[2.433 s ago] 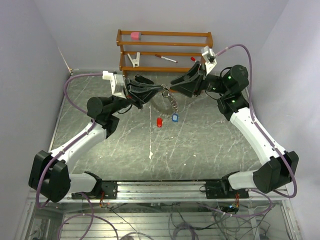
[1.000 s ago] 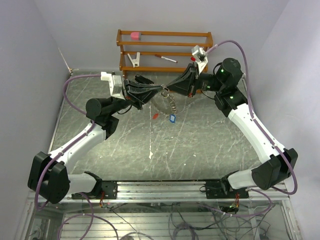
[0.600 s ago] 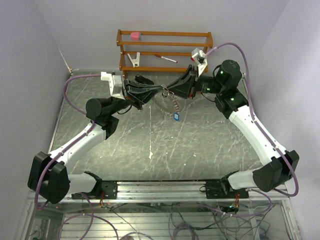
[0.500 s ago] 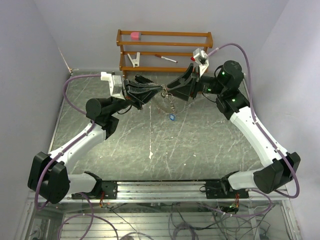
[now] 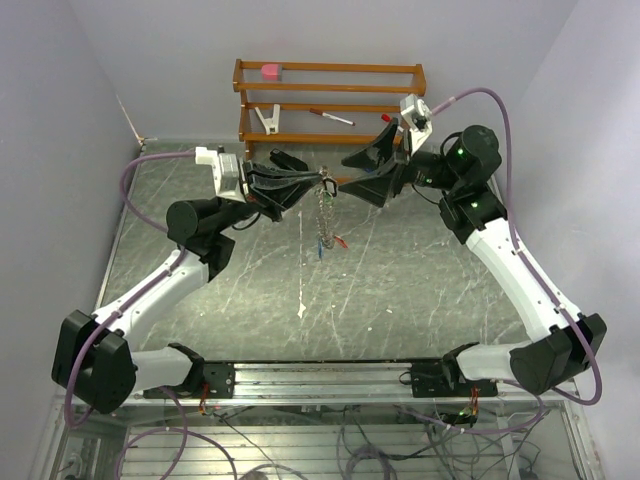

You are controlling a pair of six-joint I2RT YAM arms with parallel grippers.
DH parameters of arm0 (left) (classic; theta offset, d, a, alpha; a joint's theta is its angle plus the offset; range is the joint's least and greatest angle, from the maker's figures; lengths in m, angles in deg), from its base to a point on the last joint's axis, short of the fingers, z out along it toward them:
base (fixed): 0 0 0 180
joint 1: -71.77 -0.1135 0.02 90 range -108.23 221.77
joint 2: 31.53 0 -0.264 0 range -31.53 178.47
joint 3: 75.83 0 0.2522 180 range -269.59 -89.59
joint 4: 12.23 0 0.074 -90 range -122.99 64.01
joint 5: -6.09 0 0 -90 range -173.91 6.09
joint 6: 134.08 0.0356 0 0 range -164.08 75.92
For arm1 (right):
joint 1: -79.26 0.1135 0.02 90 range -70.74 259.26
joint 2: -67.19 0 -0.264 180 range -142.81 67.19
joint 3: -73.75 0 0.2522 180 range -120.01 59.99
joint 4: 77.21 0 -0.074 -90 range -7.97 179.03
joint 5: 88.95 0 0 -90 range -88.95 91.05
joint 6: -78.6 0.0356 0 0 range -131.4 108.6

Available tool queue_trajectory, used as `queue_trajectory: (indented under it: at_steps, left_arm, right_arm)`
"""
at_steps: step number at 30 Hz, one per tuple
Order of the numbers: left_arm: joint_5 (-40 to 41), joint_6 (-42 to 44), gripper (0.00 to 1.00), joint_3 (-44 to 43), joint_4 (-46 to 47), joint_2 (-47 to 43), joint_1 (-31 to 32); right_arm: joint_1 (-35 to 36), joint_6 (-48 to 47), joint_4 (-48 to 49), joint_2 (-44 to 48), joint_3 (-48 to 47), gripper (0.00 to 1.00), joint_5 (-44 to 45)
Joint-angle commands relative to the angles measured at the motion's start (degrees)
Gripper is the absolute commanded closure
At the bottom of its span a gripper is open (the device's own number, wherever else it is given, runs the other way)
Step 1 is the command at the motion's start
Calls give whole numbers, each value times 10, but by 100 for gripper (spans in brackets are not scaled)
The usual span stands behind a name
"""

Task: Put the keys on the keyring

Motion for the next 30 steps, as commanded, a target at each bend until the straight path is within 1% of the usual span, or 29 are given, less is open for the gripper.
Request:
queue_trajectory:
  at_steps: [1,4,6,9,12,15,19,22,30]
  left_arm:
    - [17,-5,93,8,39,-18,2]
    - [14,-11,93,11,39,-21,2]
    - [14,-12,93,12,37,-23,2]
    - [13,-15,93,14,37,-25,3]
    - [11,-16,93,13,36,-24,3]
    - [10,-19,93,14,34,-23,4]
    - [11,-22,93,12,31,-19,8]
    - [8,-24,93,9,30,-14,12]
    - [9,-26,93,2,27,-7,16]
  right_arm:
    - [-7,26,65,25,17,32,-5]
    - [-10,29,103,34,30,31,5]
    - [-12,60,144,25,24,30,-11]
    - [-11,130,215,-5,12,30,-46]
    - [-11,164,255,-27,12,35,-65]
    - [-11,187,288,-37,13,42,-72]
    - [-10,169,268,-37,8,50,-72]
    - [-10,181,288,-40,12,55,-73]
    - [6,209,332,-61,14,57,-78]
